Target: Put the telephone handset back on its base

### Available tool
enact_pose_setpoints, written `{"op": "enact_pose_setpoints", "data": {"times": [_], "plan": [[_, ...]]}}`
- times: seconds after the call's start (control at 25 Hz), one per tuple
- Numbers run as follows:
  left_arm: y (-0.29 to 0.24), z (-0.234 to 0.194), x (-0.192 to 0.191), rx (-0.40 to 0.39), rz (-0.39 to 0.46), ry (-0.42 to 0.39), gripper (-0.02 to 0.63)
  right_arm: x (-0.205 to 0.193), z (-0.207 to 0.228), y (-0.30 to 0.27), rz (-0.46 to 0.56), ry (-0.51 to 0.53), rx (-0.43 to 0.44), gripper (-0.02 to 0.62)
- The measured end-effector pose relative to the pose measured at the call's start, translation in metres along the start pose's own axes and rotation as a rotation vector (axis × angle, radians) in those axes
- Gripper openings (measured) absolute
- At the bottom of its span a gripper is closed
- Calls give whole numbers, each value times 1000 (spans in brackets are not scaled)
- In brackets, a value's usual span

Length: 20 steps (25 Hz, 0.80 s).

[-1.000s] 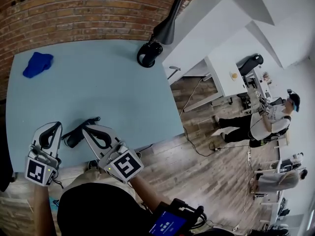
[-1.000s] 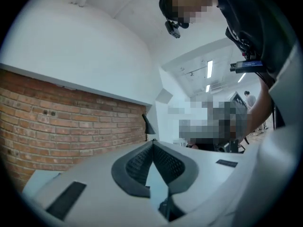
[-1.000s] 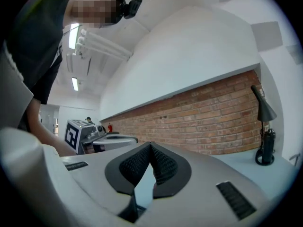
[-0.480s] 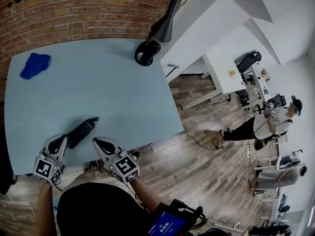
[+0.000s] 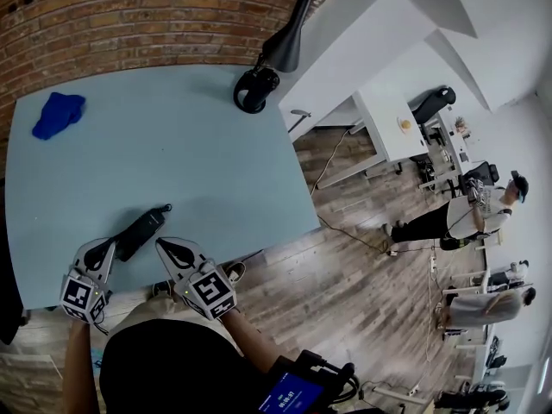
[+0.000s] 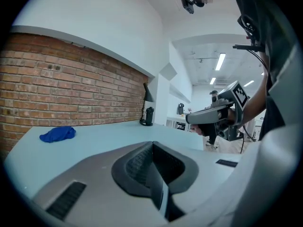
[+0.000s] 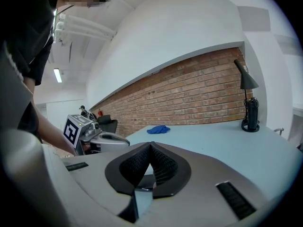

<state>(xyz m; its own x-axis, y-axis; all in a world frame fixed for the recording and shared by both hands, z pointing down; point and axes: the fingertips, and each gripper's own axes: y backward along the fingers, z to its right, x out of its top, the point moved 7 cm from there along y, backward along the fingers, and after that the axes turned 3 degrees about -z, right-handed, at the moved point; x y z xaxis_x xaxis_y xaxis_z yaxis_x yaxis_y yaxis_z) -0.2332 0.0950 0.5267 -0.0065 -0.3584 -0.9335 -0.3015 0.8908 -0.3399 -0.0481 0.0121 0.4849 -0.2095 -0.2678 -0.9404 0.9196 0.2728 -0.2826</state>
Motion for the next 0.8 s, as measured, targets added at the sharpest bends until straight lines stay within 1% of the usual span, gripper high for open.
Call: {"op": "enact_pose_setpoints", "data": {"times": [0.2,0.36,0.6,0.8], "plan": [[-3,0,-4,-11,-21,4,31,6,-4,7,8,-1,-1,14],[-14,5,-9,-31,-42,-6,31,-1,1,14,8,-12,-27,14],[-32,15,-8,-76,-99,-77,31,-6,13,27,30,-36,-96,14],[-52,22,-9,-94,-140,-129,31,-13,29,36,37,-51,-122,14]]}}
